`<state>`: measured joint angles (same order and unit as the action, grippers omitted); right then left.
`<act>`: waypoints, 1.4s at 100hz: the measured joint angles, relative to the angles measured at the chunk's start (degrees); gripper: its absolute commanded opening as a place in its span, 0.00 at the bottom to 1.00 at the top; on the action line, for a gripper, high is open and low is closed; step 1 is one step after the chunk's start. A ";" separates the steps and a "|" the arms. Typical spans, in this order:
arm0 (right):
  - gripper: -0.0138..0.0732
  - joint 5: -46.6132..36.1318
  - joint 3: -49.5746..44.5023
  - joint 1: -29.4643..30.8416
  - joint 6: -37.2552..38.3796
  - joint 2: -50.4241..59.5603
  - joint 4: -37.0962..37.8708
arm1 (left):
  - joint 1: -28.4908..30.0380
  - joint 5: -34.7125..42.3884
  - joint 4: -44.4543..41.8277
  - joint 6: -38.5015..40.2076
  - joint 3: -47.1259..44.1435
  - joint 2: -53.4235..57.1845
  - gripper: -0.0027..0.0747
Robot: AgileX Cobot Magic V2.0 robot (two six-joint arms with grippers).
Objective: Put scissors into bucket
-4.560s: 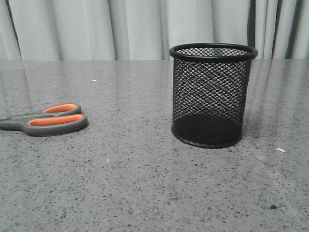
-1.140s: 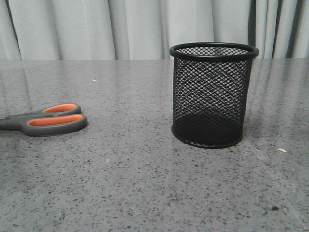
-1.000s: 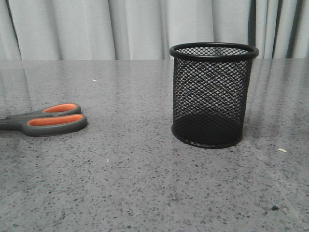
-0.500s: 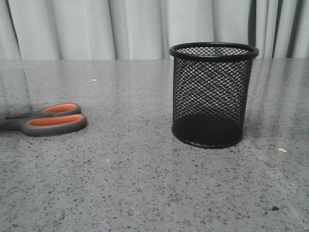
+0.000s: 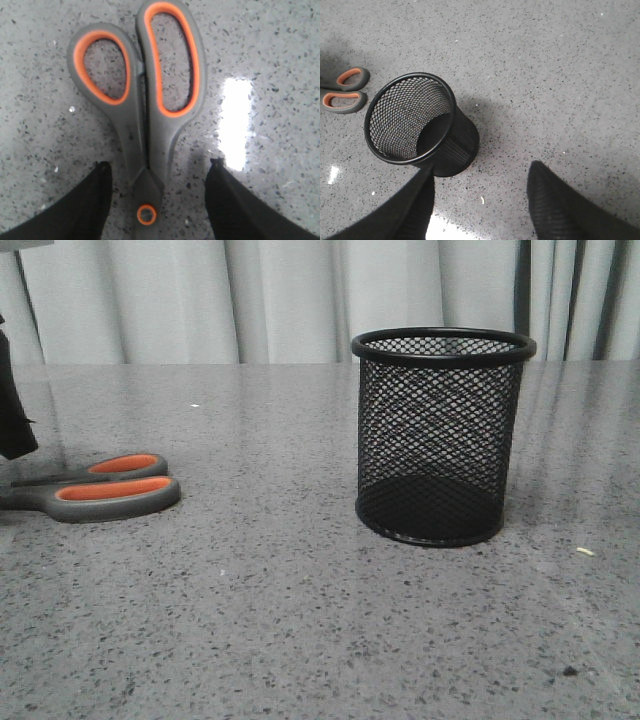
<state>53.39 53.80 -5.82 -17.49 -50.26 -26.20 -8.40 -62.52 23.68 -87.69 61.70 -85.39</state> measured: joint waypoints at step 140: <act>0.59 1.36 0.00 0.00 0.00 0.00 0.00 | -3.88 -2.25 0.66 -0.36 2.23 -7.18 0.54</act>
<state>54.75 53.80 -5.82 -17.49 -50.26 -26.20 -12.28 -64.77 24.35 -88.05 63.93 -92.57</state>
